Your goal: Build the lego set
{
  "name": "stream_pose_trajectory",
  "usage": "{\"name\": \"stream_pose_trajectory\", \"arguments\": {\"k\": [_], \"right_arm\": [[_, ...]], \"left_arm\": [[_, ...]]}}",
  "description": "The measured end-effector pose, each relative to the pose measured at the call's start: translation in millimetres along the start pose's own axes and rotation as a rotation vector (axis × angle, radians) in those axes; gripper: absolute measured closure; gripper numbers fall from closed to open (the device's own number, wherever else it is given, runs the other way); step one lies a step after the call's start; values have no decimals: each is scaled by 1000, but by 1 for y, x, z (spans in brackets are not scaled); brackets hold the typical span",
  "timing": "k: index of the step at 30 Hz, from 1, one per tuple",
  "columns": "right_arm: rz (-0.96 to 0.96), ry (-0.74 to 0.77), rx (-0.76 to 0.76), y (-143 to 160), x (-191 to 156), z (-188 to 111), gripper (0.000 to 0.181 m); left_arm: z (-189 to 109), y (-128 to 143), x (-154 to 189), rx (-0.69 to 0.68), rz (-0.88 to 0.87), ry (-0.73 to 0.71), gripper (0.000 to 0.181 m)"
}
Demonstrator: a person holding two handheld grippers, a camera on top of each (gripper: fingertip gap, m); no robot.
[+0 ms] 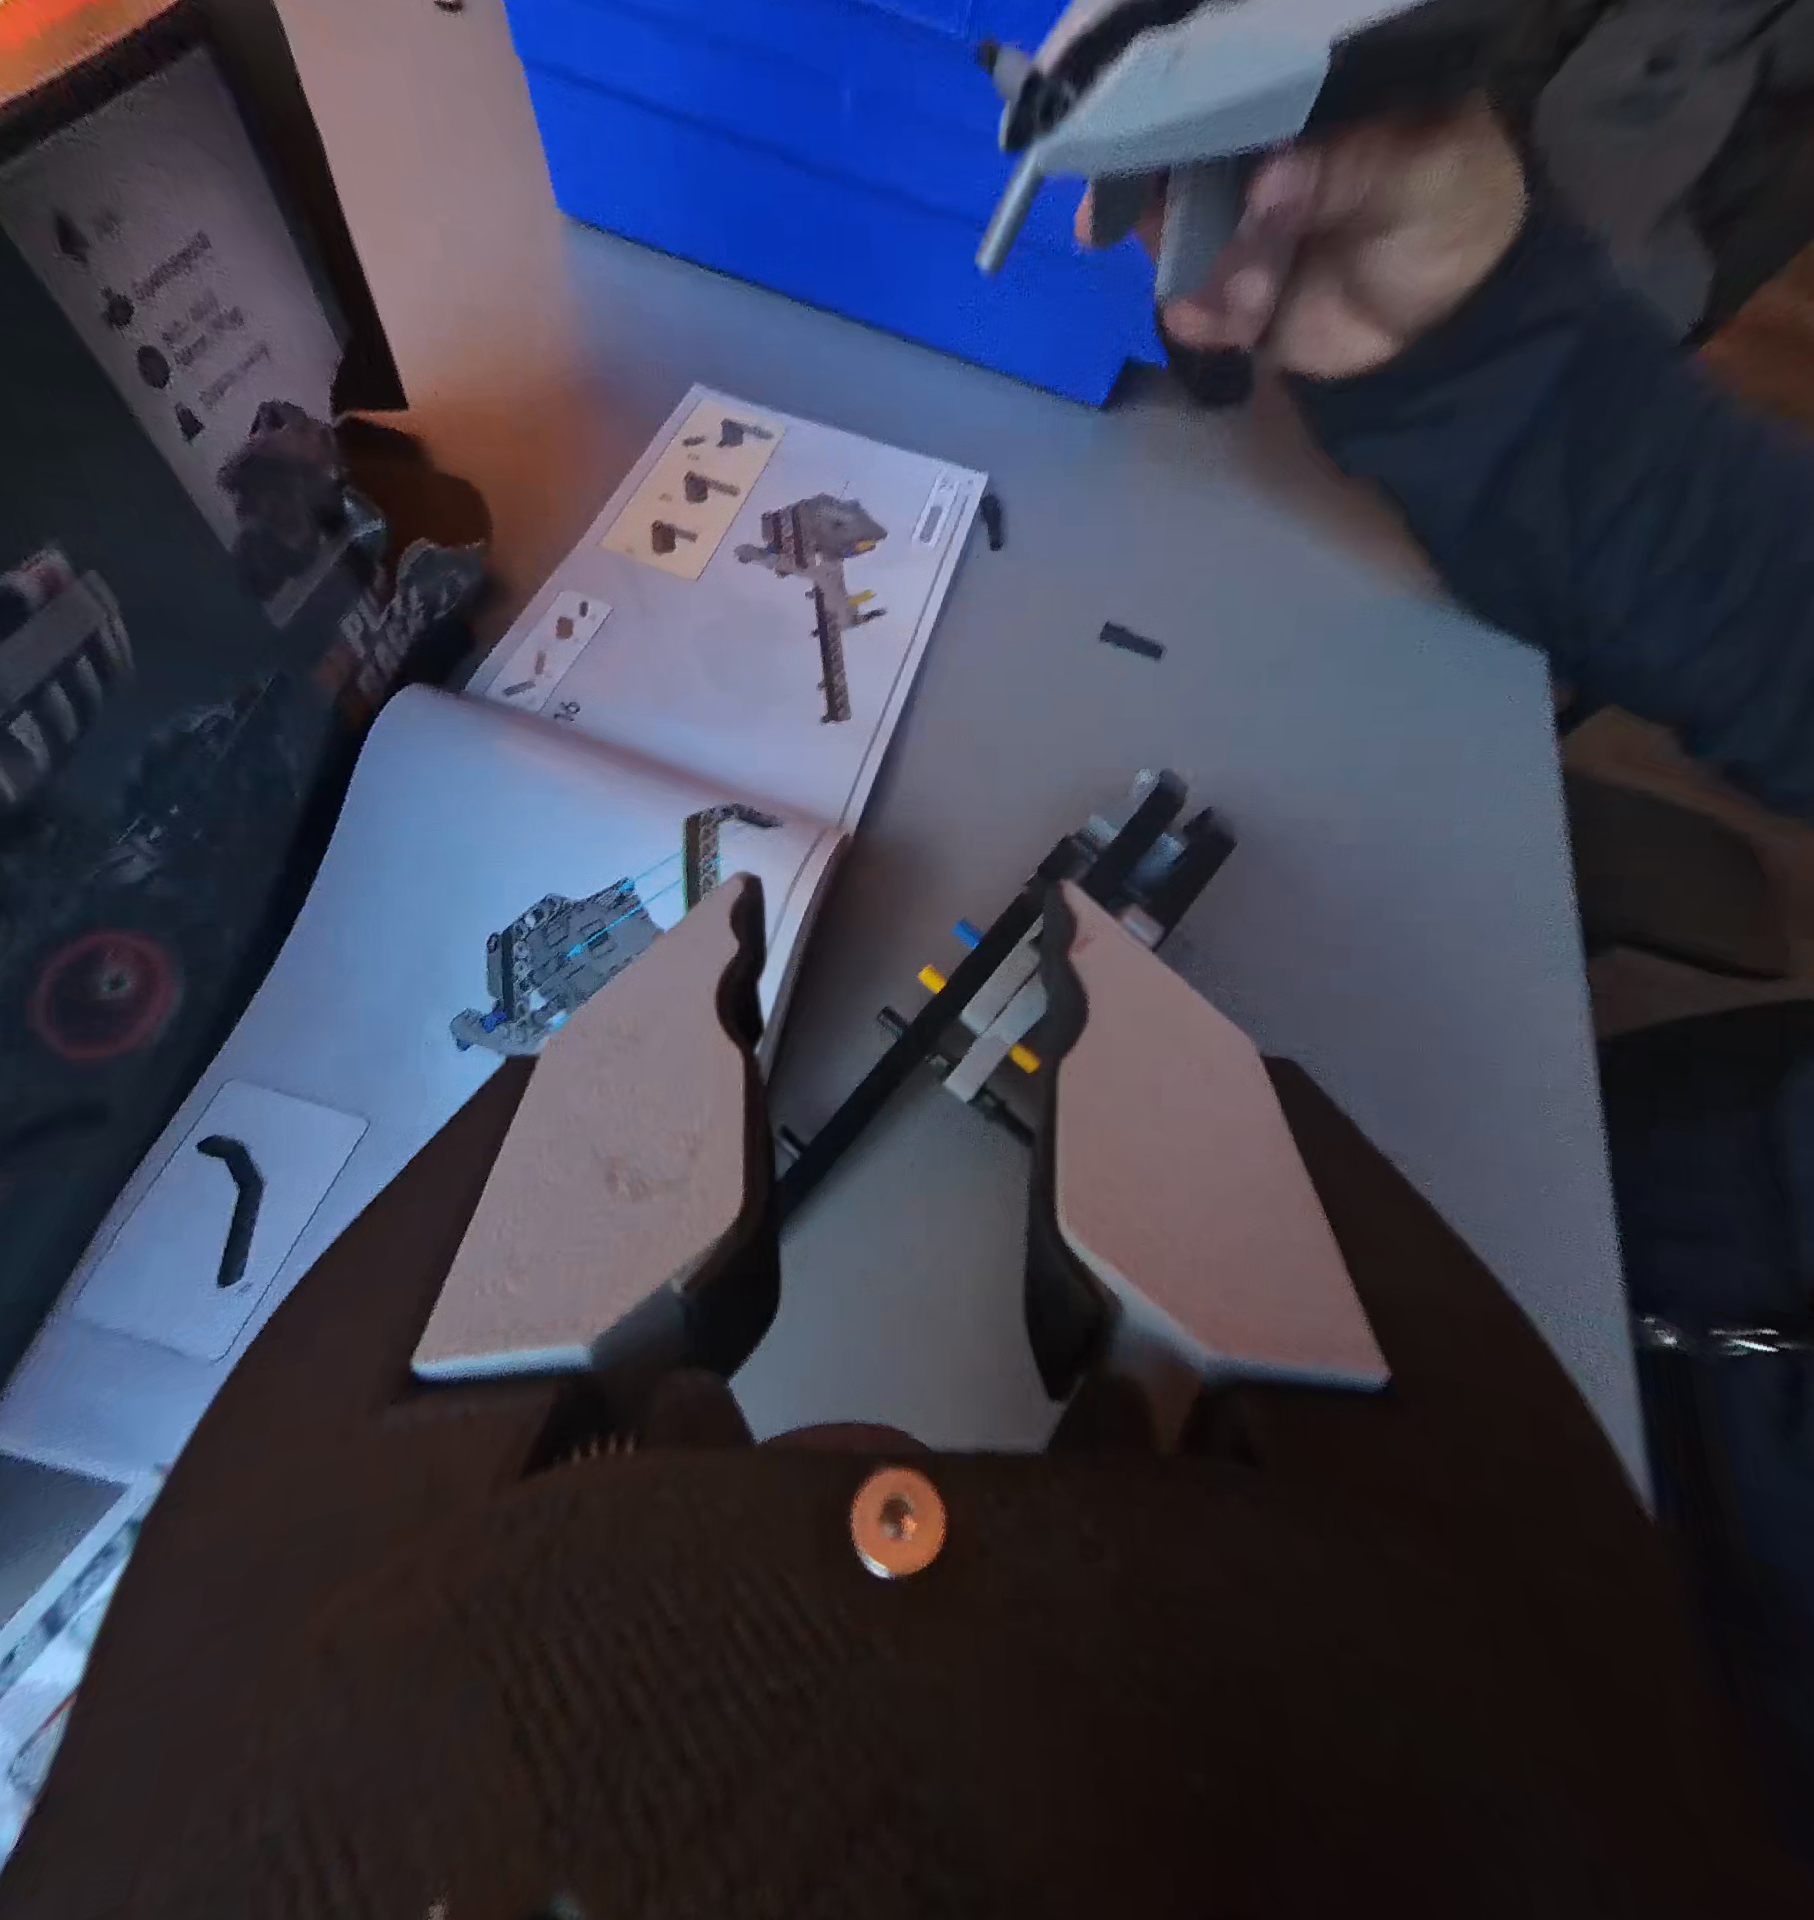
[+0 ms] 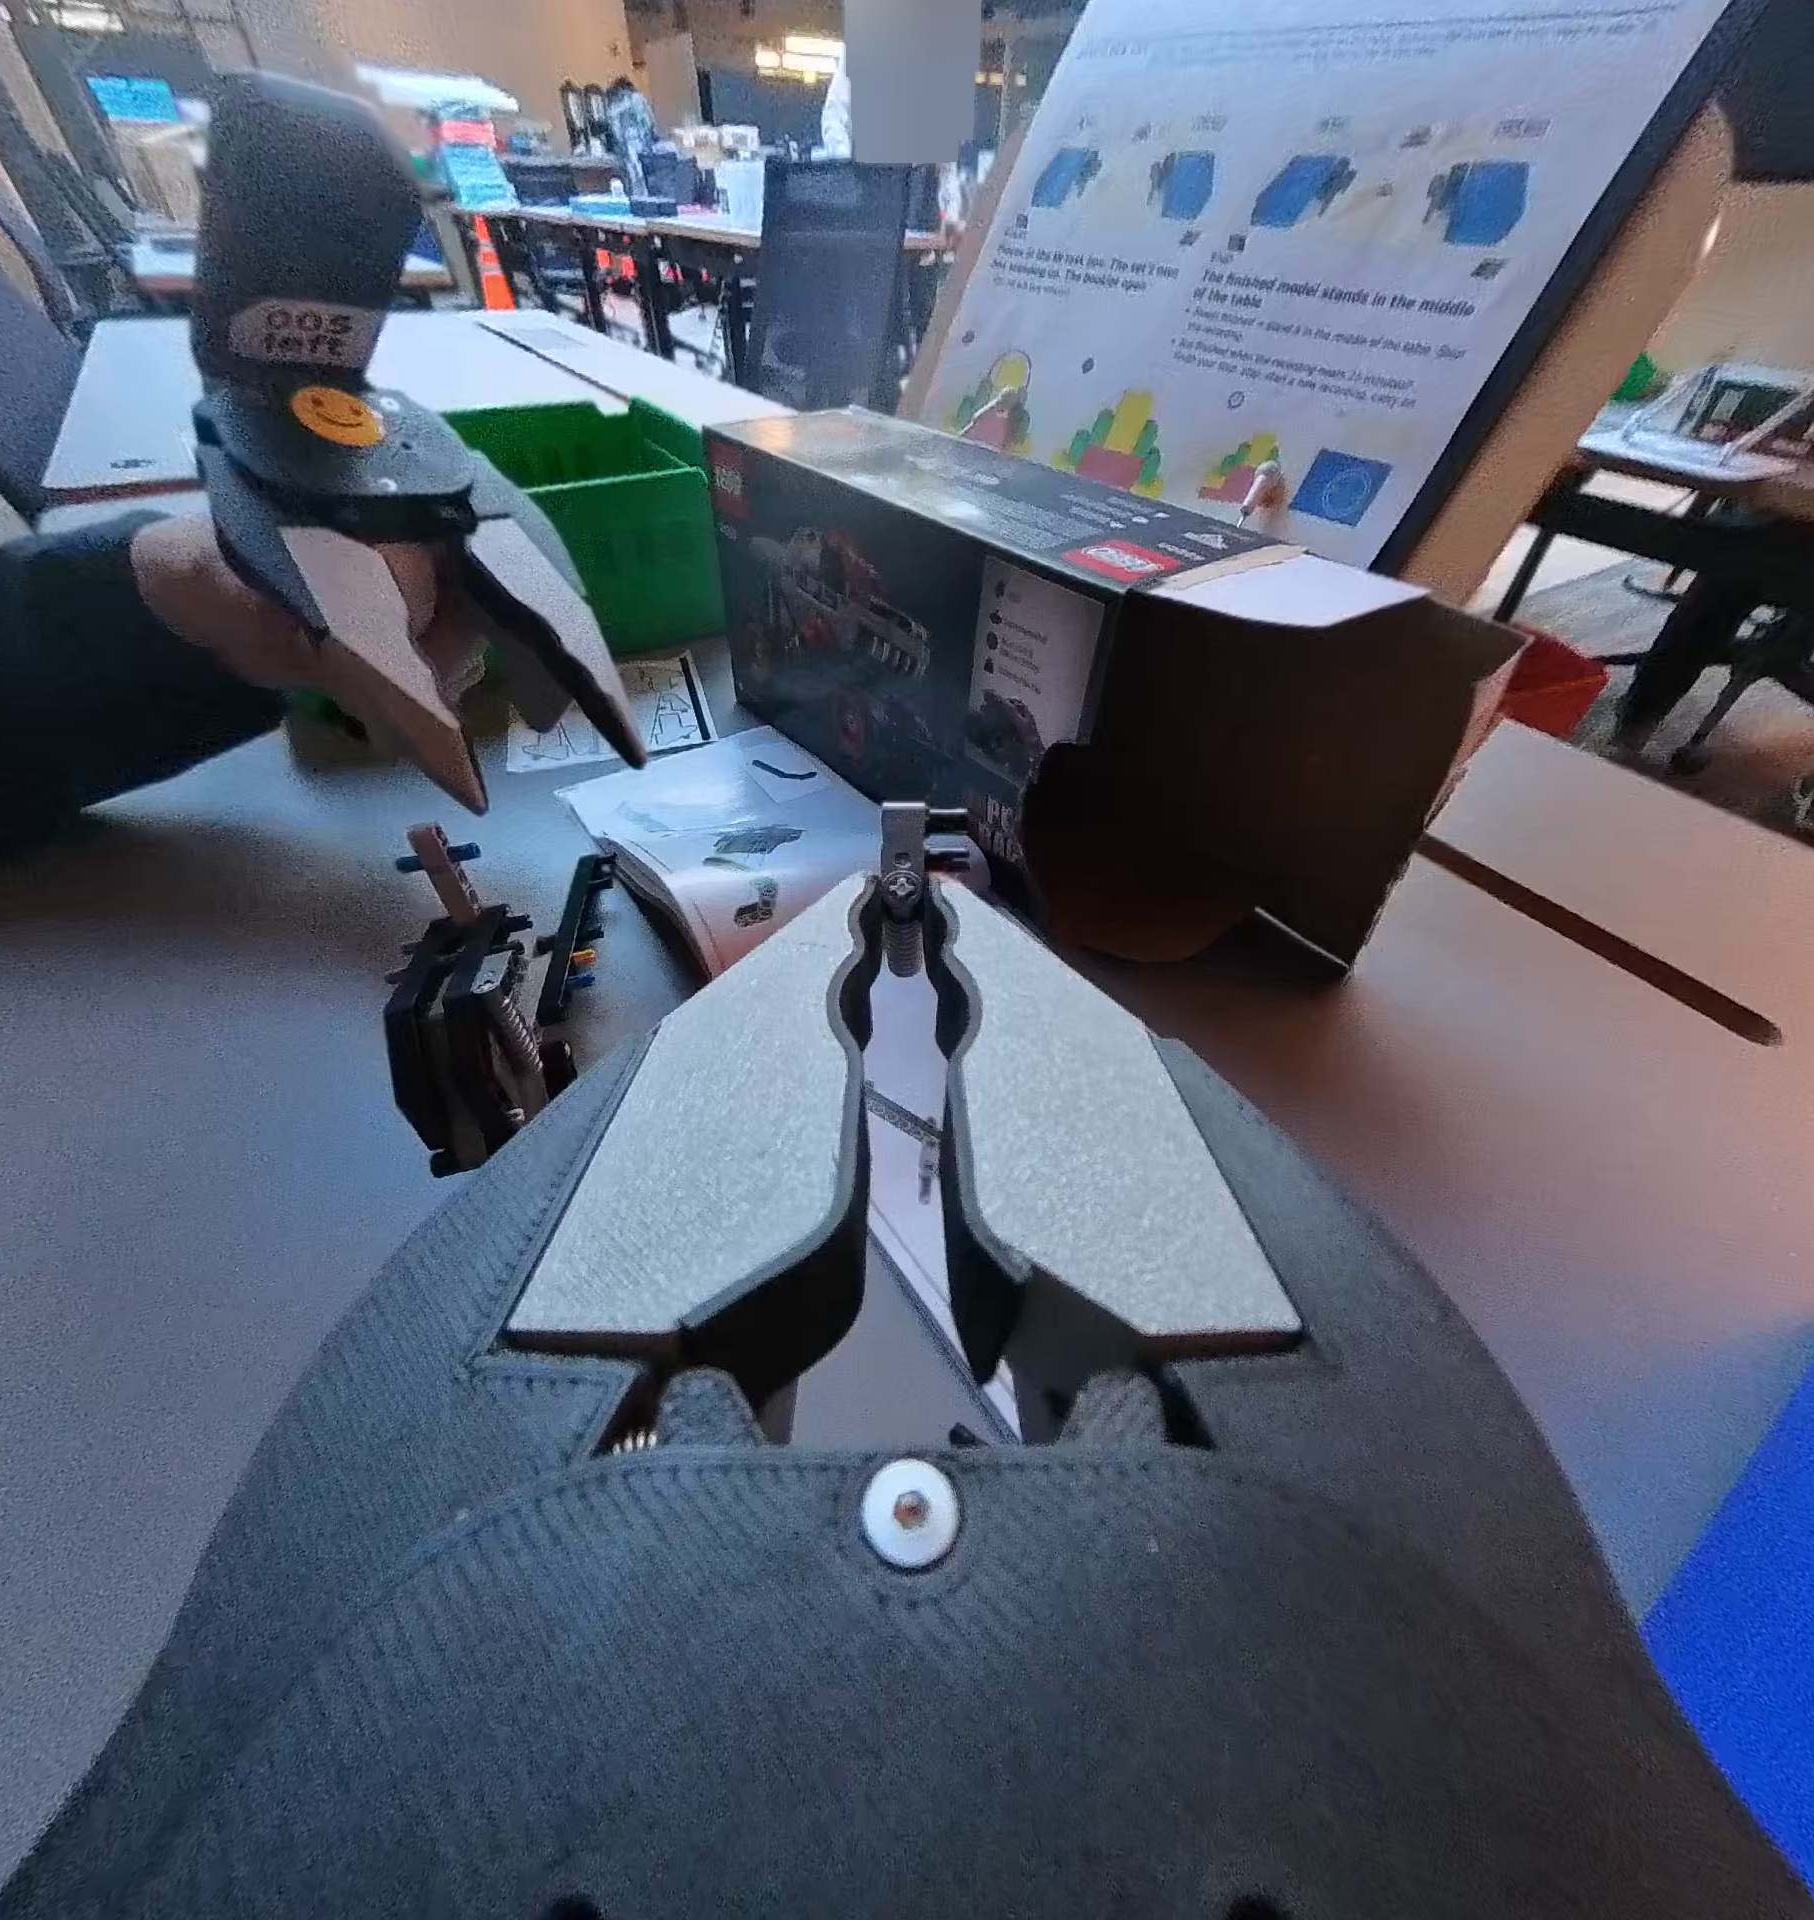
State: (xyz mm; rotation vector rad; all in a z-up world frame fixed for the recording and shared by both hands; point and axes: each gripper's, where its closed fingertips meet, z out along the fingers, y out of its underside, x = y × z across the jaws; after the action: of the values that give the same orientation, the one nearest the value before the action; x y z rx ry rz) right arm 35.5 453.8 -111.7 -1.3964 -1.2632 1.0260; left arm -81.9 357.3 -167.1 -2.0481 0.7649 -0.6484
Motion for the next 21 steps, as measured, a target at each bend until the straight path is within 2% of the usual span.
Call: {"name": "stream_pose_trajectory", "arguments": {"k": [2,7,10,12,16,21], "right_arm": [[27,-9,-56,4,4,5,177],[130,-80,-246,44,-2,31,177],[132,-78,-181,40,-1,34,177],[121,-106,-135,32,-5,30,177],[78,-68,-47,17,-2,18,177],[28,2,123,-13,-2,3,177]], "left_arm": [[0,4,-3,10,13,-15,129],[0,11,-12,46,-47,-44,134],[0,20,-3,13,-57,4,130],[-2,29,4,-17,-29,43,127],[2,41,17,-58,4,93,125],[13,33,28,-14,54,92,126]]}}
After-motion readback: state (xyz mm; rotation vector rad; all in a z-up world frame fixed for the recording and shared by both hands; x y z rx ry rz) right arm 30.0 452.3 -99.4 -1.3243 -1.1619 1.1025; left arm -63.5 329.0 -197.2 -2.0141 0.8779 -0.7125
